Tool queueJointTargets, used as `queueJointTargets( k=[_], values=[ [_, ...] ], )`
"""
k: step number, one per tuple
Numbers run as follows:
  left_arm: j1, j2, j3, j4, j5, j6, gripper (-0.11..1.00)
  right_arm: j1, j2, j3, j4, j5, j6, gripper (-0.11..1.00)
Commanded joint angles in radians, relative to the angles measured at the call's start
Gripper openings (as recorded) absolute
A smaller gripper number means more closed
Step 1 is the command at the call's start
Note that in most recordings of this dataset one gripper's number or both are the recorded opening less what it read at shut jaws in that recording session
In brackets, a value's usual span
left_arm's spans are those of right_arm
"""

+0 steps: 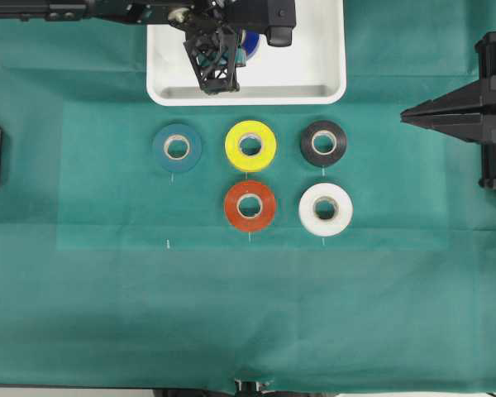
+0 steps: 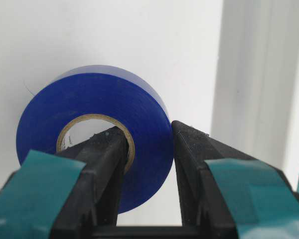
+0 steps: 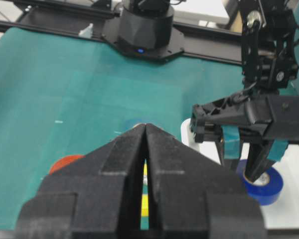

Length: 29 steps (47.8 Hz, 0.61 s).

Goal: Place the tape from the fixed location into the white case.

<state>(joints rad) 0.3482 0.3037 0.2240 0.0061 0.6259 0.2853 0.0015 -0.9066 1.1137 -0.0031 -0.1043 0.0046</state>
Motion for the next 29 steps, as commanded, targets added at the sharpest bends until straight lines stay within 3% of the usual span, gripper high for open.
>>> queueJointTargets(
  k=[1,25,29],
  values=[
    [0.002,-0.014,-0.011,0.002,-0.008,0.002,0.24,0.0,0.005,-0.028,-0.002,-0.005,-0.002,0.0],
    [0.002,-0.014,-0.014,0.0,-0.006,0.0,0.26,0.0,0.008,-0.029,-0.002,-0.005,-0.002,0.0],
    [0.002,-0.014,-0.014,0.0,-0.005,0.0,0.44,0.0,0.006,-0.028,-0.002,-0.005,-0.002,0.0]
  ],
)
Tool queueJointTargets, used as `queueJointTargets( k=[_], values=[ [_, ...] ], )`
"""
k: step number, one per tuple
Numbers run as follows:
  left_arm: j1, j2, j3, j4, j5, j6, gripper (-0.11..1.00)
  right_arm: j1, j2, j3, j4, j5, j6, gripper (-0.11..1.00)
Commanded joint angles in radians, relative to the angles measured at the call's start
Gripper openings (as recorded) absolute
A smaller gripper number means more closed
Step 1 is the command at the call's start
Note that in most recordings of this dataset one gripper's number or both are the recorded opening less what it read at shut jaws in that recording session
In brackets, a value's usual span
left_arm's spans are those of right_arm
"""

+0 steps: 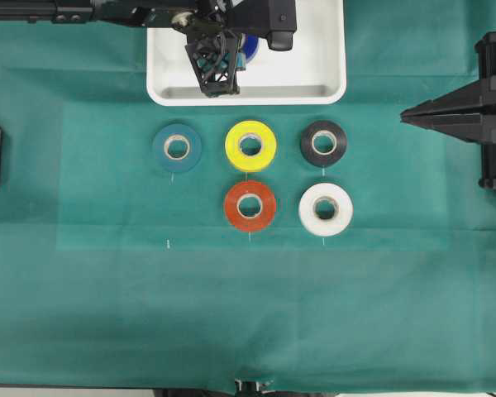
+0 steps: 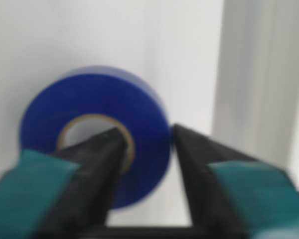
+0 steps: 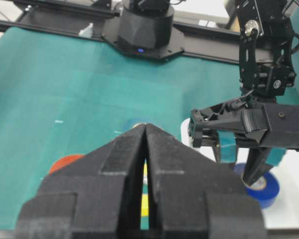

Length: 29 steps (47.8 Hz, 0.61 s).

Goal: Place the tape from the fixed location into the white case.

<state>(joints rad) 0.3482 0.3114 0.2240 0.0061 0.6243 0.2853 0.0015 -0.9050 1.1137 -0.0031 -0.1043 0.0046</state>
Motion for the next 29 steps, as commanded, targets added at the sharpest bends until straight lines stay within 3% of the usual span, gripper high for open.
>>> queueJointTargets(
  k=[1,7,9,15,29],
  values=[
    [0.002,-0.023,-0.012,0.0,-0.003,0.0,0.51,0.0,0.005,-0.028,-0.002,-0.005,-0.002,0.0],
    [0.002,-0.026,-0.009,0.0,0.0,0.0,0.88,0.0,0.006,-0.028,-0.002,-0.005,-0.002,0.0],
    [0.002,-0.029,-0.008,0.0,-0.002,0.0,0.93,0.0,0.006,-0.029,-0.002,-0.005,0.0,0.0],
    [0.002,-0.038,-0.009,0.0,0.0,0.0,0.84,0.0,0.005,-0.029,-0.002,-0.005,-0.002,0.0],
    [-0.006,-0.094,-0.02,-0.003,0.057,-0.003,0.85,0.0,0.005,-0.029,-0.002,-0.005,0.0,0.0]
  ],
)
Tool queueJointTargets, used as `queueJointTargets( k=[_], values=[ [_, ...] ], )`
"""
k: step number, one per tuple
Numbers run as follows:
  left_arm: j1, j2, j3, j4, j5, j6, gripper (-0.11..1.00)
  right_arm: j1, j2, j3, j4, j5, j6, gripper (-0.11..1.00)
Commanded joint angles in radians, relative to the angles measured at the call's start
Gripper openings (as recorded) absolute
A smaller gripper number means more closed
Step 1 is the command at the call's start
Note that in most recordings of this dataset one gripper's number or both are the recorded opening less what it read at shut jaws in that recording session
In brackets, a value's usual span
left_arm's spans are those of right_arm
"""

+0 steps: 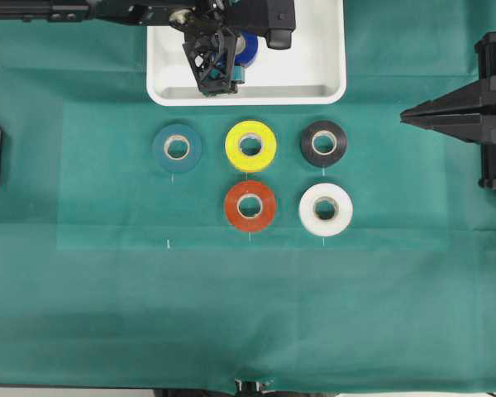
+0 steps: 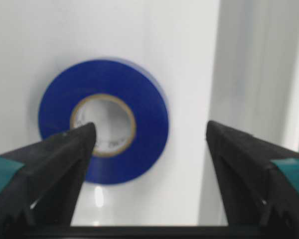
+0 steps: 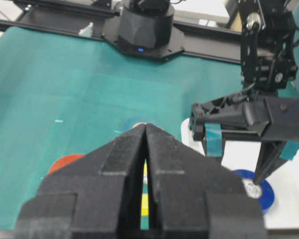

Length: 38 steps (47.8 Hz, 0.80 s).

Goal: Place the tape from the fixed location into the white case.

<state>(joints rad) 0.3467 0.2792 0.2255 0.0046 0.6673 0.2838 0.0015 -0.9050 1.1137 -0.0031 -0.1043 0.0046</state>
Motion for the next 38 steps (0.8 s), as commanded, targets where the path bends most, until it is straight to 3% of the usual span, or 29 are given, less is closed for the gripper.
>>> queueJointTargets(
  k=[1,38],
  values=[
    [-0.006,-0.066,-0.023,-0.002,0.02,-0.002,0.85,0.0,0.005,-0.029,-0.002,-0.005,0.0,0.0],
    [-0.051,-0.238,-0.071,-0.002,0.186,-0.003,0.85,0.0,0.002,-0.031,-0.002,-0.006,0.002,0.0]
  ],
)
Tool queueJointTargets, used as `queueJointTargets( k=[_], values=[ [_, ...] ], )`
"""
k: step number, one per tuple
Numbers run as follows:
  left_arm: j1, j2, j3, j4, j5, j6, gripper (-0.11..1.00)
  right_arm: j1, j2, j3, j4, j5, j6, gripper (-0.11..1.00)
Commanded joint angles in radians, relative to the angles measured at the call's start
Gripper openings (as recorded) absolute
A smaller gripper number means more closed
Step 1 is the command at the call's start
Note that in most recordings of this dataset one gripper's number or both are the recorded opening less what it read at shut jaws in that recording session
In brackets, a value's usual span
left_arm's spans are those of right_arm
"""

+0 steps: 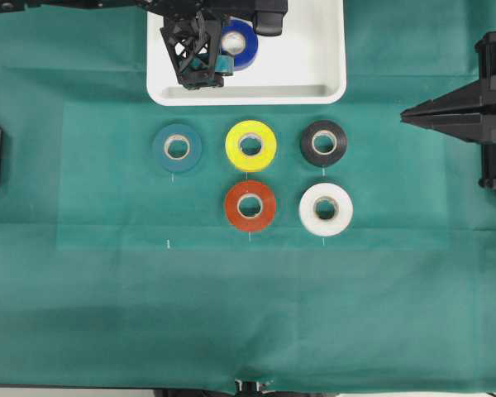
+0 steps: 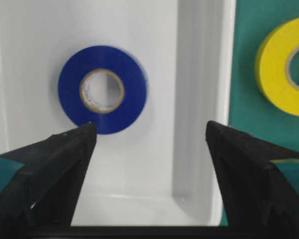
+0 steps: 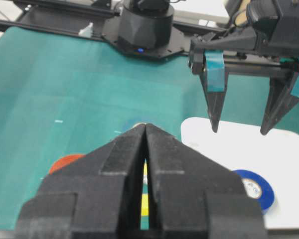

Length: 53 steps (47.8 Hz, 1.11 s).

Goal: Place the tape from the fixed location into the white case.

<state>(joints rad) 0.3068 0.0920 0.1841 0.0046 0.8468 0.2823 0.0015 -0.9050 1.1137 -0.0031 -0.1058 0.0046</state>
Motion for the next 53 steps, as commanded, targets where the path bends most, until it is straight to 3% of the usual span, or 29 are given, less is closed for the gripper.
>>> queueJointTargets(
  k=[1,22,53],
  values=[
    [-0.014,-0.055,-0.032,-0.002,0.009,-0.002,0.85,0.0,0.002,-0.031,-0.002,-0.005,0.0,0.0],
    [-0.034,-0.133,-0.057,-0.002,0.061,-0.003,0.85,0.0,0.002,-0.031,-0.002,-0.005,0.002,0.0],
    [-0.034,-0.135,-0.052,-0.003,0.055,-0.003,0.85,0.002,0.005,-0.029,-0.002,-0.003,0.002,0.0]
  ],
)
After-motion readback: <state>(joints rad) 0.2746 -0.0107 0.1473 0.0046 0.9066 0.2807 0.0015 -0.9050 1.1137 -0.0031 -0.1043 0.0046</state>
